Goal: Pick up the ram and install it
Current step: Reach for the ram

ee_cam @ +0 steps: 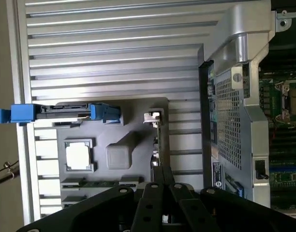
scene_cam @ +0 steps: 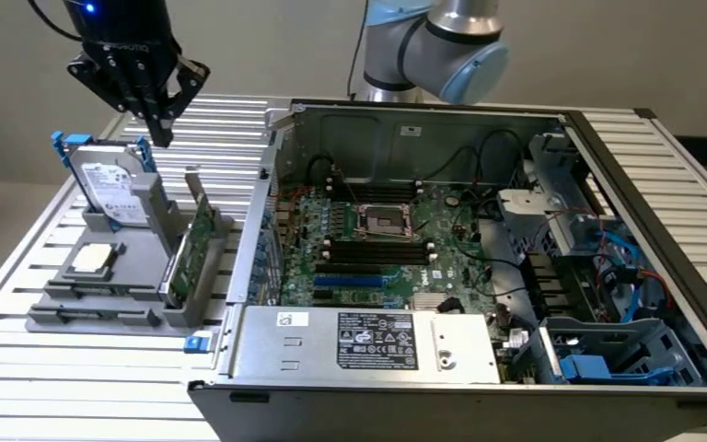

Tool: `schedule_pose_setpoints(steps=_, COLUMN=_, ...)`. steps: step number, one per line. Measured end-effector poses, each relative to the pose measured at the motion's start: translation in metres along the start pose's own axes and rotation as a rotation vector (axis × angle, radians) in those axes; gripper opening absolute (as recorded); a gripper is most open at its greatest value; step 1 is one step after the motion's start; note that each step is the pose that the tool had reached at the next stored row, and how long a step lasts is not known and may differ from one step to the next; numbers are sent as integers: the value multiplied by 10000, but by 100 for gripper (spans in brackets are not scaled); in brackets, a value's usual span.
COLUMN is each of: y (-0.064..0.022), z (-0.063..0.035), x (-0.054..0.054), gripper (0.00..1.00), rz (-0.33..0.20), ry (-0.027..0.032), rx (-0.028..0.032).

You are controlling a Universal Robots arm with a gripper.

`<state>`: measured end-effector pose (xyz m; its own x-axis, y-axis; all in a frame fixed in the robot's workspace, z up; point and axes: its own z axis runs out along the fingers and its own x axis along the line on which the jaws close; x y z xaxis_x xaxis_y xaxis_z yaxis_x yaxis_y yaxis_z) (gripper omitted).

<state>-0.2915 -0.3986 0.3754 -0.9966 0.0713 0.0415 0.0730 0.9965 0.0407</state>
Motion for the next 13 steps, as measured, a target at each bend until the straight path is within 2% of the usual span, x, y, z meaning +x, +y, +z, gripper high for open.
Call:
schedule_pose_setpoints(steps=7, y=-29, z=75, x=308, gripper=11, rz=2, ry=-3, rx=35)
schedule_pose_setpoints(steps=13, y=-96, z=92, x=487, gripper=11, rz=0, ry=-3, rx=37)
